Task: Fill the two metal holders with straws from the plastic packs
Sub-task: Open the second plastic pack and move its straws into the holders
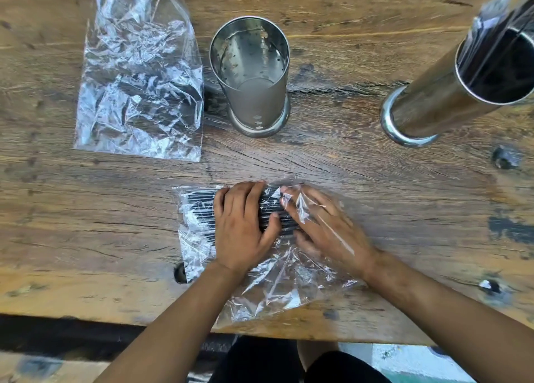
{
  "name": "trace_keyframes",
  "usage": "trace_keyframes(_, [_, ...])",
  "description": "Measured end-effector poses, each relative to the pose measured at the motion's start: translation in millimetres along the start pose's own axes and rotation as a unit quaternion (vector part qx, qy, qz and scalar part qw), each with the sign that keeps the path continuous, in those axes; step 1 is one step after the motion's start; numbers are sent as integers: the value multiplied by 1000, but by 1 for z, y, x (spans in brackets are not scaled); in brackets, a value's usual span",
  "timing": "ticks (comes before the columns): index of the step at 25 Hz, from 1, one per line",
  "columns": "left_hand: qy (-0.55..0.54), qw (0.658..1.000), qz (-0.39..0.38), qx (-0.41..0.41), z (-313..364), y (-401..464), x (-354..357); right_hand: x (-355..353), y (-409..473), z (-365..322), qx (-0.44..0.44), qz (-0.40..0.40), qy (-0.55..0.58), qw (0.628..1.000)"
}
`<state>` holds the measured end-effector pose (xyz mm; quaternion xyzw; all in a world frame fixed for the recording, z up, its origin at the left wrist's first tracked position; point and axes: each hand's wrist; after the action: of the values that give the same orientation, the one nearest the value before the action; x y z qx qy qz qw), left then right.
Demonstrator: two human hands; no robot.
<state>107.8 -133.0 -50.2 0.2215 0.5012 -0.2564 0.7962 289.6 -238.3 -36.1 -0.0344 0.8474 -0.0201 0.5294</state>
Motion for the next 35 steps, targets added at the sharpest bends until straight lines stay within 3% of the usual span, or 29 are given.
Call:
trace_keyframes(2, [8,1000,-9,-5,0,0,0,-5,4,-3,-14,-19,8,1000])
trace_keyframes(9, [-9,999,-13,29,-1,-1,-2,-13,22,-22,86,-126,-66,986])
trace_keyframes(16, [-216,973,-45,66,-16,-5,-23,-17,31,-25,132,-144,-21,981])
trace_keyframes(19, [-307,950,-41,30,-22,-6,-42,-4,26,-24,231,-159,140,950])
trace_keyframes(21, [-384,923,21,-26,-25,-4,-57,-9,23,-24,275,-172,193,926])
trace_keyframes(24, [-535,808,121,-214,-31,0,-80,-35,8,-25,282,-187,224,914])
trace_keyframes(25, [-501,814,136,-261,-37,-3,-85,-47,8,-26,277,-186,238,912])
trace_keyframes(26, [-408,861,121,-278,-46,-8,-86,-54,12,-27,268,-181,247,914])
trace_keyframes(28, [-171,964,6,-203,-61,-25,-80,-71,21,-31,284,-208,243,904])
trace_keyframes(29, [-85,985,-57,-138,-68,-35,-72,-77,26,-34,274,-210,242,907])
trace_keyframes(32, [30,988,-133,-67,-73,-47,-45,-66,43,-41,204,-236,179,933])
trace_keyframes(35, [75,982,-149,-83,-68,-45,-40,-45,45,-37,184,-158,112,964])
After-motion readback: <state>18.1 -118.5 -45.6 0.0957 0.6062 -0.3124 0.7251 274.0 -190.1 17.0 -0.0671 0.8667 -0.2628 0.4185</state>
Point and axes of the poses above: each hand's wrist, its own y-axis towards the middle knuckle, its own x-axis out of the palm, z = x × y, and after that the axes turned 2 degrees about x, right-handed
